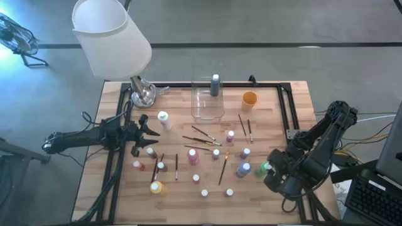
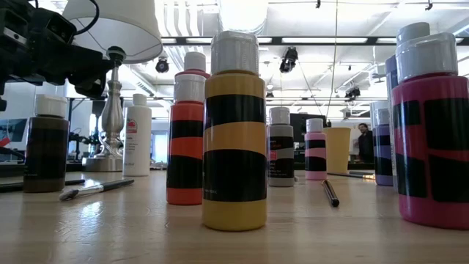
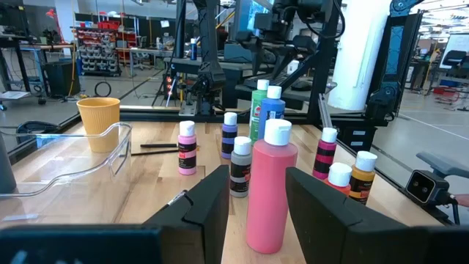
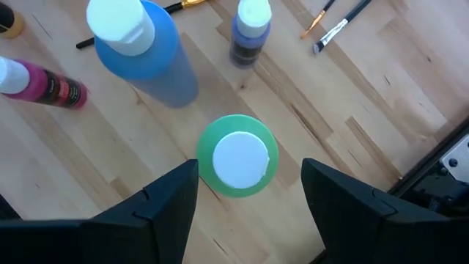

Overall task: Pick & Place Paint Supplies
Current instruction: Put the big green paint bottle into the bin

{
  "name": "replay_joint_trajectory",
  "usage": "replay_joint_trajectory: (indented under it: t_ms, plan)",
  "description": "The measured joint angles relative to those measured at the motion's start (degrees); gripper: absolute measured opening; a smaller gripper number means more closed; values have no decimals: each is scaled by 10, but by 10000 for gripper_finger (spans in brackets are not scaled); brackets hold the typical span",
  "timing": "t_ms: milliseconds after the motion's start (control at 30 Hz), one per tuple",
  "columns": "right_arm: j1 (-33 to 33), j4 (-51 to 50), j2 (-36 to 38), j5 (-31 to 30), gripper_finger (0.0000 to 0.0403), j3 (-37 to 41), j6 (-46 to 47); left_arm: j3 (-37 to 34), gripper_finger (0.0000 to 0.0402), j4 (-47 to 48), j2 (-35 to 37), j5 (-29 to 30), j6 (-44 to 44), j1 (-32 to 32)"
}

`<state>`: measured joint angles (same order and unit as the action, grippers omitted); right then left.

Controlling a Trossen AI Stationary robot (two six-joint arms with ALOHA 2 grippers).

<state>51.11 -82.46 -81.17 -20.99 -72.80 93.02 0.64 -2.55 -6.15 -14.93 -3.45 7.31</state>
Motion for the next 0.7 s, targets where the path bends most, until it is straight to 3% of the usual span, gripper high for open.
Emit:
replay_joint_trajectory:
  t_ms: [700]
  plan:
    - [0, 63, 2, -9, 206, 71, 0, 0, 140, 0, 0, 0, 0, 0]
